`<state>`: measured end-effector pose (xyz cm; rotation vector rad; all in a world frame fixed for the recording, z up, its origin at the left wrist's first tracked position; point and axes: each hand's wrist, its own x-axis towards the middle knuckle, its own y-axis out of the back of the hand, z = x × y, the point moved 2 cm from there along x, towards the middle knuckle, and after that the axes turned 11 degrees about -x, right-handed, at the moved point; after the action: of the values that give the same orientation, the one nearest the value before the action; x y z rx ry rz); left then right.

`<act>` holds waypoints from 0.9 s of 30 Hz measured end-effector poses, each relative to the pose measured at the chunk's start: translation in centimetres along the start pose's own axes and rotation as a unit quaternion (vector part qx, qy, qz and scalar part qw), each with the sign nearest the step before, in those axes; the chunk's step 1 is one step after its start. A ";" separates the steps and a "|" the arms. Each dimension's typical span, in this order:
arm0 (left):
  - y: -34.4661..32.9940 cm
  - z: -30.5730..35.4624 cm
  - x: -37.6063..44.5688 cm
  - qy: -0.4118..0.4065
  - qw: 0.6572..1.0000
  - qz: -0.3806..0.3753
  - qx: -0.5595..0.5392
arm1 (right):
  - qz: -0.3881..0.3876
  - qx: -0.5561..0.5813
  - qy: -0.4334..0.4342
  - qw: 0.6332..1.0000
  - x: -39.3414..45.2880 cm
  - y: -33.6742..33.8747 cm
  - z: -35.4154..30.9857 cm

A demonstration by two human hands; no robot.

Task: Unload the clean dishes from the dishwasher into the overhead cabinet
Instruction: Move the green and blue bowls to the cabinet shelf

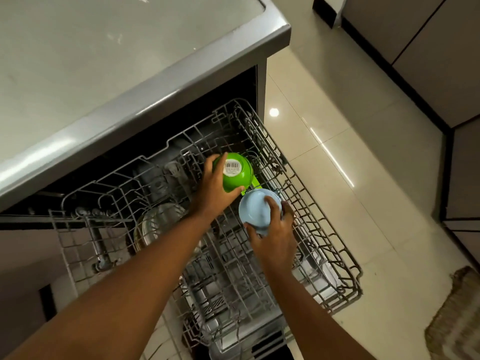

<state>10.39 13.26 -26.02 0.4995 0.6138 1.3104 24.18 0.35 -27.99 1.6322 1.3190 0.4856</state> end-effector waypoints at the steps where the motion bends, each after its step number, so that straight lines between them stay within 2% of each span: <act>1: 0.6 0.0 -1.0 0.010 1.000 0.010 -0.015 | 0.003 0.008 0.009 1.000 -0.3 0.0 0.1; 6: 3.6 -1.3 -6.7 0.099 0.985 0.054 -0.130 | 0.000 0.054 0.024 0.998 -1.9 1.1 0.3; 12: 5.6 -2.2 -13.6 0.155 0.977 0.057 -0.138 | -0.013 0.068 0.042 0.997 -3.8 3.2 0.1; 18: 5.9 -1.1 -20.3 0.197 0.958 0.107 -0.178 | -0.012 0.101 0.066 0.993 -6.4 5.3 0.4; 24: 6.9 -2.1 -28.4 0.198 0.941 0.141 -0.235 | 0.039 0.116 0.095 0.988 -11.7 6.7 0.4; 27: 10.1 -2.6 -32.8 0.190 0.942 0.163 -0.226 | 0.037 0.115 0.122 0.985 -15.2 6.6 -1.3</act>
<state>-3.38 -16.94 -16.96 -0.0405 0.5316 1.8259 21.54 -12.73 -18.06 1.8626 1.5442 0.6126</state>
